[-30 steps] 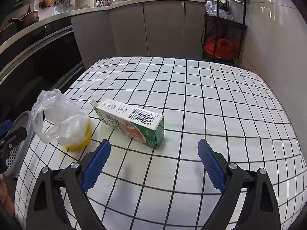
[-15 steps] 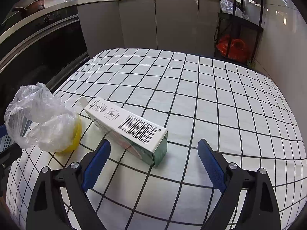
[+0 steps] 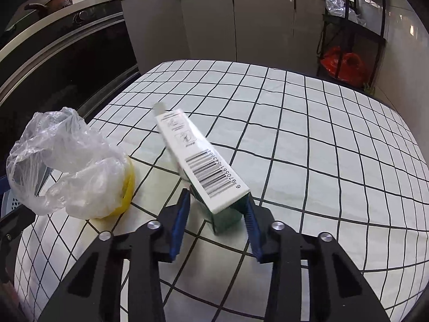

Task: Collect trash
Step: 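Grasp the green-and-white juice carton with the right tool while the left tool grasps the clear plastic bag, then carry carton and bag over the grey basket and open both tools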

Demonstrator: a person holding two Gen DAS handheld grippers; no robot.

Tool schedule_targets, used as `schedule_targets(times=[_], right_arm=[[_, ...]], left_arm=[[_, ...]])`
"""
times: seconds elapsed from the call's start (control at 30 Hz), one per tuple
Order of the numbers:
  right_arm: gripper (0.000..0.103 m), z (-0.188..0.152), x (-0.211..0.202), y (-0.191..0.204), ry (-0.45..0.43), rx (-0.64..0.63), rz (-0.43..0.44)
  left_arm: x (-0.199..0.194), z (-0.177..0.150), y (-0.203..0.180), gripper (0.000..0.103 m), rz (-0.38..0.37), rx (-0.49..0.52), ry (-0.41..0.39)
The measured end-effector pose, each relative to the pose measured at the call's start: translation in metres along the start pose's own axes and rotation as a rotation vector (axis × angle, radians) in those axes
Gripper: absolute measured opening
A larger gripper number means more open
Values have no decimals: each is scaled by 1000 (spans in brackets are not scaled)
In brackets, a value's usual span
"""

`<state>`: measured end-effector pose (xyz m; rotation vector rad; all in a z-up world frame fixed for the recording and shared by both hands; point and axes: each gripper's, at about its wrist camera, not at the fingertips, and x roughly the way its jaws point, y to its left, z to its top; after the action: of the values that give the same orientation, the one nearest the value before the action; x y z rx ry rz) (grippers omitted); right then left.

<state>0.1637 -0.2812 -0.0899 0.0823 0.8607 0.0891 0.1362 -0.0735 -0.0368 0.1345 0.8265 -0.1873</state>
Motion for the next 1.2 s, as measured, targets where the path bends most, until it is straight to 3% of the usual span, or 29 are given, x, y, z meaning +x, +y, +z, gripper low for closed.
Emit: schedule_targets(times=[0.13,0.27,0.57,0.83,1.03,1.13,1.2], right_arm=[[30,-4,-9,5,-12,25,-2],[30,-15,-29,3,-24,81,-61],[30,-47,-95,-14,-91,295,-97],[30,-50,-109,-26,-107,327,-89],[30,-51,-115,-33,-112,333,-63],[30,-53,-117,-34,-111,334,-59],[30,-53,-118,-35,-109,333,-56]], left_arm=[[-1,1,1,94,-12,-11,3],[-5,1,-5,94,-31,-12,-11],[-4,7,-33,94,-121,-35,-52],[11,17,-50,93,-104,-44,-68],[24,23,-61,65,-91,-46,-52],[25,21,-63,38,-98,-38,-39],[24,21,-63,13,-104,-29,-34]])
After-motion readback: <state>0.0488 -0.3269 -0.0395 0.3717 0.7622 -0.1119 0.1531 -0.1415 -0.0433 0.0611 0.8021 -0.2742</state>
